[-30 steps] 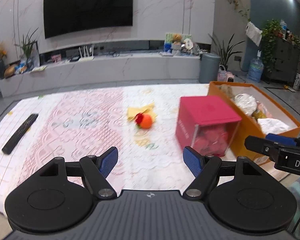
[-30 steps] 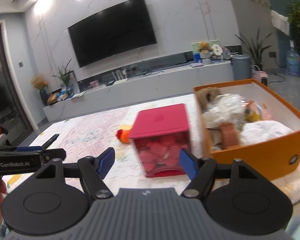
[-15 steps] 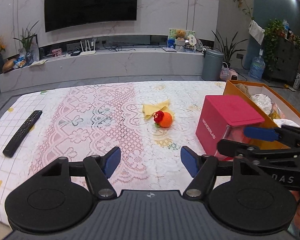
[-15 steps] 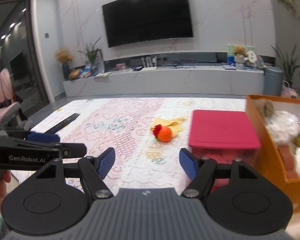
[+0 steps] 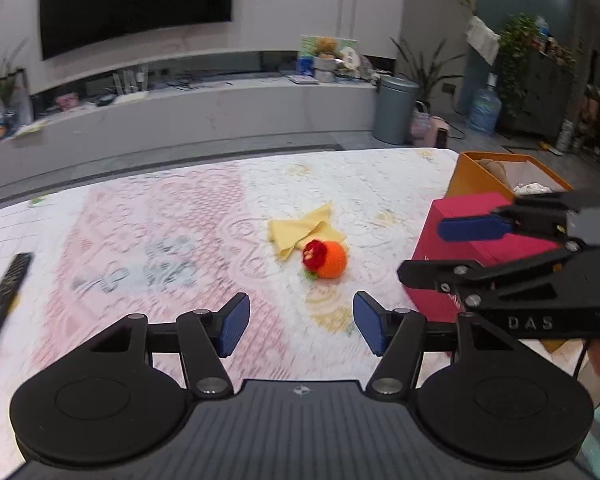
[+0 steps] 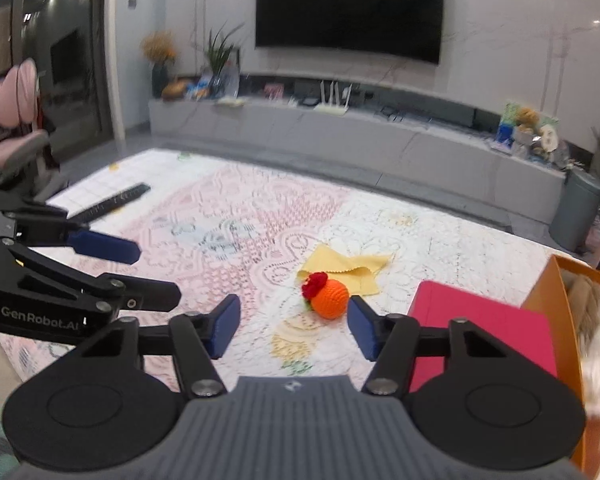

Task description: Organize soft objects

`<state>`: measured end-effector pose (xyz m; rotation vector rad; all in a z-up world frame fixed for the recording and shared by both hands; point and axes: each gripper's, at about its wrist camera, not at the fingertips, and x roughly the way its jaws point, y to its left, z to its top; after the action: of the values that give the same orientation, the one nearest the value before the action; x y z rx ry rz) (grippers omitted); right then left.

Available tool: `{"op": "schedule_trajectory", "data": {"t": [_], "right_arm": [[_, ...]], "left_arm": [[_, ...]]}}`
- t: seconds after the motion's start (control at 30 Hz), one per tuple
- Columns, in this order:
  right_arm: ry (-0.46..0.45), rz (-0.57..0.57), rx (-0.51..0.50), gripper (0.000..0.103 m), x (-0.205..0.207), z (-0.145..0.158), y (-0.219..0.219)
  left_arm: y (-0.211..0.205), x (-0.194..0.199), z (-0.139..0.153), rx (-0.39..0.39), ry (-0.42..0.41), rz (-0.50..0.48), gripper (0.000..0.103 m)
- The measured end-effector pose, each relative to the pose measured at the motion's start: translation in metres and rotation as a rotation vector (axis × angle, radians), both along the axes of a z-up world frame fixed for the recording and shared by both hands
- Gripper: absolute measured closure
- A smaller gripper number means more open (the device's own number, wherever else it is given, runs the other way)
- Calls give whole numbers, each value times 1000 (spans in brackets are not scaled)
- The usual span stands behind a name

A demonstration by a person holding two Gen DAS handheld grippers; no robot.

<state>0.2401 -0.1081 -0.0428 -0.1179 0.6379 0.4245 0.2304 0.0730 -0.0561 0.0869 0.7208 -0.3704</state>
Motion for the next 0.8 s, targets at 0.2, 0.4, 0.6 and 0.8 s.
{"op": "schedule_trajectory", "data": {"t": [0.2,0.4,0.6,0.8], "right_arm": [[119,84,-74,58,61,4,-9],[281,113,-131,60,116,-6,-16],[397,107,-122,60,152,-18,-21],[483,116,-102,60,167,-31,-18]], "left_arm": [[-17,43,-15,32,-4,-83,32],[-41,83,-39,95,39,-205,32],[-59,117,-65,123,78,-247,32],[-71,127,-82,139,92,-252,33]]}}
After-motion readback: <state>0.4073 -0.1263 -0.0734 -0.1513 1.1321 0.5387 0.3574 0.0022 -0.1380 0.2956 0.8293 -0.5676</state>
